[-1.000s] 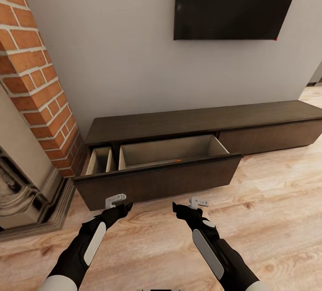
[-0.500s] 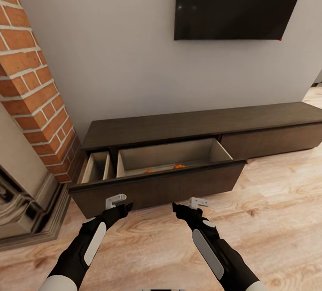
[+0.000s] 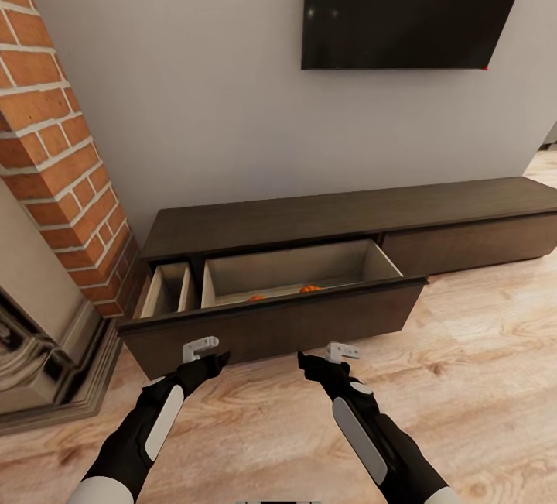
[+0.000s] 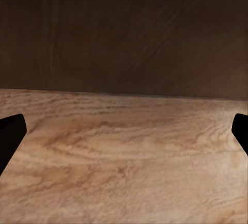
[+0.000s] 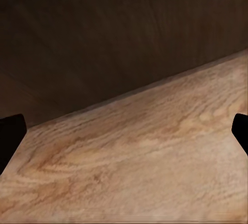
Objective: Place each of the two pumpkins and all three candles from the living room inside a cabinet in the living room (use any cabinet), then make sure every cabinet is closed, and position the cauldron so it is next to a table in the living room.
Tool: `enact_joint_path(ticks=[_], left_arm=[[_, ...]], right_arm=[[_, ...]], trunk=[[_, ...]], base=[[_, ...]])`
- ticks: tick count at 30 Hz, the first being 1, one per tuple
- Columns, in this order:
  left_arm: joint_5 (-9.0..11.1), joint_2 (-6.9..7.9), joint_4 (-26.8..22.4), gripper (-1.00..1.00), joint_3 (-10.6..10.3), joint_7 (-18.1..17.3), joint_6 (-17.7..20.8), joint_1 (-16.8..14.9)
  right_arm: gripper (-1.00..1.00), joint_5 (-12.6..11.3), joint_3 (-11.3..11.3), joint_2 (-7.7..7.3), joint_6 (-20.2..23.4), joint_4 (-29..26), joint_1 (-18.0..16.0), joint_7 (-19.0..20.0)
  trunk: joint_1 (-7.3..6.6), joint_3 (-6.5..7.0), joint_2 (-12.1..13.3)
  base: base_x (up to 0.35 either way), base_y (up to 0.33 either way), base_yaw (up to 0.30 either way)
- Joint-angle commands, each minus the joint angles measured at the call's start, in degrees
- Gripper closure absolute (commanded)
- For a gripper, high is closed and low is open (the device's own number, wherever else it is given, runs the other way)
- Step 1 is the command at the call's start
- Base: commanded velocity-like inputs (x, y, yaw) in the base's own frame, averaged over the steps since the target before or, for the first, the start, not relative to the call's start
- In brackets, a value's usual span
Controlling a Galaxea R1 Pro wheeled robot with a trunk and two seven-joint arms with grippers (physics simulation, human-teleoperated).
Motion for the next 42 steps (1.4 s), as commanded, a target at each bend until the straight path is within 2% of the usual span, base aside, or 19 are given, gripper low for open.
enact_joint_path(ticks=[1, 20, 28, 34, 40, 42], left_arm=[[0.3, -0.01, -0.1, -1.0, 0.1, -0.1, 0.3, 0.0], [0.3, 0.05, -0.3, -1.0, 0.3, -0.1, 0.4, 0.0], [0.3, -0.01, -0.3, -1.0, 0.2, -0.1, 0.4, 0.0], [0.2, 0.01, -0.3, -1.0, 0.3, -0.1, 0.4, 0.0], [0.3, 0.0, -0.3, -1.0, 0.3, -0.1, 0.4, 0.0], [0.3, 0.01, -0.3, -1.0, 0.3, -0.1, 0.4, 0.0]], right_arm=[[-1.0, -0.5, 0.1, -0.01, 0.3, 0.1, 0.0, -0.5], [-1.0, -0.7, -0.2, 0.18, 0.0, 4.6, -0.6, 0.3], [-1.0, -0.8, -0.2, 0.2, -0.1, 5.3, -3.2, 0.5], [-1.0, -1.2, -0.2, 0.2, 0.4, 8.0, -4.3, 5.1], [-1.0, -1.3, -0.3, 0.25, 0.0, 9.0, -5.3, 6.1], [-1.0, -1.3, -0.3, 0.27, -0.1, 9.5, -6.8, 6.2]], trunk=[[-0.01, -0.05, 0.0], [-0.01, -0.05, 0.0], [-0.01, -0.05, 0.0], [-0.01, -0.05, 0.0], [-0.01, -0.05, 0.0], [-0.01, -0.05, 0.0]], base=[[0.0, 0.0, 0.0], [0.0, 0.0, 0.0], [0.0, 0.0, 0.0], [0.0, 0.0, 0.0], [0.0, 0.0, 0.0], [0.0, 0.0, 0.0]])
